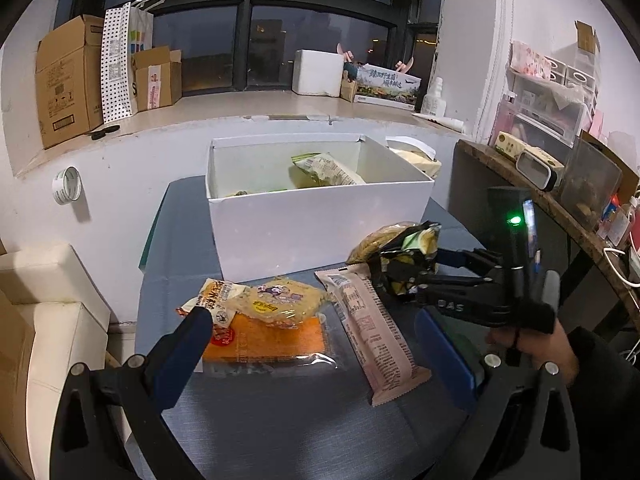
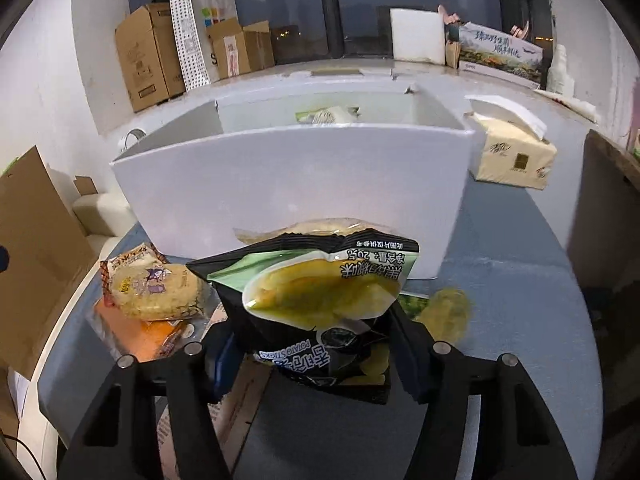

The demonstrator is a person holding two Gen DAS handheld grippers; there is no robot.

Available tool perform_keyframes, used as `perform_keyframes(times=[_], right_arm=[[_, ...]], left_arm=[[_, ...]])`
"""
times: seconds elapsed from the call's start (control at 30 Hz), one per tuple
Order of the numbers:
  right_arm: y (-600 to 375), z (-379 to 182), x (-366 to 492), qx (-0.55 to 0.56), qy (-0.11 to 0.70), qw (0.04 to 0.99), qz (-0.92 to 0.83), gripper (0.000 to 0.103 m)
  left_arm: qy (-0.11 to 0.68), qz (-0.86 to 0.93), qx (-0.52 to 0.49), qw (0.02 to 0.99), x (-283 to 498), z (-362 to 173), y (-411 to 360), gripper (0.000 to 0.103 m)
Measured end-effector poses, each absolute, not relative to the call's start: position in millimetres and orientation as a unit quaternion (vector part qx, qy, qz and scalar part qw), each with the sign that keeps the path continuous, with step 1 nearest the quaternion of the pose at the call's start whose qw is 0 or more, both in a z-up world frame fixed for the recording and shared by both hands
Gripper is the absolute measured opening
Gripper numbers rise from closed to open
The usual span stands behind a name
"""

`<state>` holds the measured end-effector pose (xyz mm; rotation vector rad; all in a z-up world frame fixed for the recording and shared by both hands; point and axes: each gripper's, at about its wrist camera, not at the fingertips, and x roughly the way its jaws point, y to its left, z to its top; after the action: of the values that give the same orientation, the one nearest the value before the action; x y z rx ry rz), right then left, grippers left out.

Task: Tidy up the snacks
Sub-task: 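Lift the black bag with the right tool while the left grasps the long pink-brown packet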

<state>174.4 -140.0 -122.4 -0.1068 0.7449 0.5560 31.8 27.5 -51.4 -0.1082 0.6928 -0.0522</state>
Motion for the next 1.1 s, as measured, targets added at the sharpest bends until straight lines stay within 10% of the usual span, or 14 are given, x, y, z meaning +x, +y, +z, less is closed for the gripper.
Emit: perform_keyframes(times=[0.73,0.83,0.93,1.1], right_arm=[[-269,-69,105,0.008,0.313,0.926,0.212,0.068],[-276,-71,102,0.013,0.315,0.927,0.204,0.068],[-278,-72,103,0.017,0.317,0.926,0.207,0.068],[-274,-76,101,0.018,0.32,0.922,0.216,0.068]], left_arm=[[0.504,-0.019,-0.074,0.86,120,-140,-58,0.102],[0.521,0.022,-0.065,0.851,121,-153,-62,0.092],[0.519,0.039,-0.03,0.853,118,-155,-72,0.057],[0.521,0.03,-0.04,0.852,109,-153,-70,0.048]])
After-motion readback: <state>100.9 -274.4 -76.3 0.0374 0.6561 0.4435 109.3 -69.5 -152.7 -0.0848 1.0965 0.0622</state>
